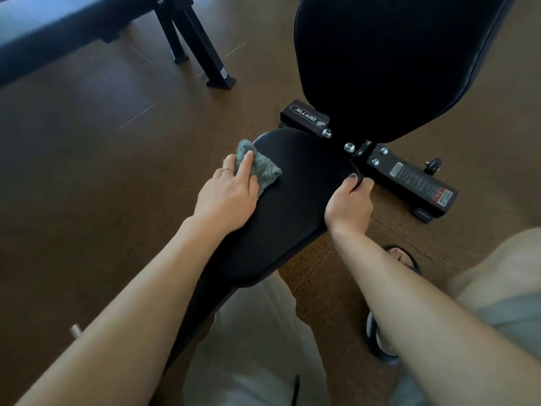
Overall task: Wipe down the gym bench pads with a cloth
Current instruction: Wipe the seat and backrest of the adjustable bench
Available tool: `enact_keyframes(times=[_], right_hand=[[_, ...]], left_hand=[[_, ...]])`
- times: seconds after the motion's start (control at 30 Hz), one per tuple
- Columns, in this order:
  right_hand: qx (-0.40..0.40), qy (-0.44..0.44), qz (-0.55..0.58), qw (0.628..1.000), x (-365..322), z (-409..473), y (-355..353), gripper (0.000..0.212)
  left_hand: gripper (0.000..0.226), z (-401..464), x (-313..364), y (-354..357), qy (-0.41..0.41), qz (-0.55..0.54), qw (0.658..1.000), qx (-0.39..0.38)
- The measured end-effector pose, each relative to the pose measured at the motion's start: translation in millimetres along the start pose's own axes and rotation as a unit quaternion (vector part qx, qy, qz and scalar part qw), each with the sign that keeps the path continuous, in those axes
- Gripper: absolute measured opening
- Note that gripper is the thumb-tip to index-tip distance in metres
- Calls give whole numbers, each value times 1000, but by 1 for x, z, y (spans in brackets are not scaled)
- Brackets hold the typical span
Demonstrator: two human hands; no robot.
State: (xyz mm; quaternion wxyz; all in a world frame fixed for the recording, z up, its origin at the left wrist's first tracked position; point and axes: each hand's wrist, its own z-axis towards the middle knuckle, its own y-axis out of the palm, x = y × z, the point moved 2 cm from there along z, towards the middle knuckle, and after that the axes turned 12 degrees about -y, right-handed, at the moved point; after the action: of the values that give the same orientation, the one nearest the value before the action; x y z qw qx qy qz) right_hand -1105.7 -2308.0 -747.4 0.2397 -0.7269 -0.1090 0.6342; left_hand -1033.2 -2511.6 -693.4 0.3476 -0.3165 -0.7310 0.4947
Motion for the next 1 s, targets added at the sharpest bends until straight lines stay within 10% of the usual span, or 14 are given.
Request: enact_keyframes(times=[0.27, 0.6, 1.0], right_hand=[[1, 7, -11, 1000, -3, -2, -2, 41], [2, 3, 4, 1000, -2, -2, -2, 38], [-26, 11, 15, 999, -9, -8, -7, 42]], left_hand=[[57, -118, -62, 13, -18, -78, 996, 27], [61, -7, -6, -2, 6, 4, 999, -33], [59, -150, -83, 39, 88, -12, 993, 83]])
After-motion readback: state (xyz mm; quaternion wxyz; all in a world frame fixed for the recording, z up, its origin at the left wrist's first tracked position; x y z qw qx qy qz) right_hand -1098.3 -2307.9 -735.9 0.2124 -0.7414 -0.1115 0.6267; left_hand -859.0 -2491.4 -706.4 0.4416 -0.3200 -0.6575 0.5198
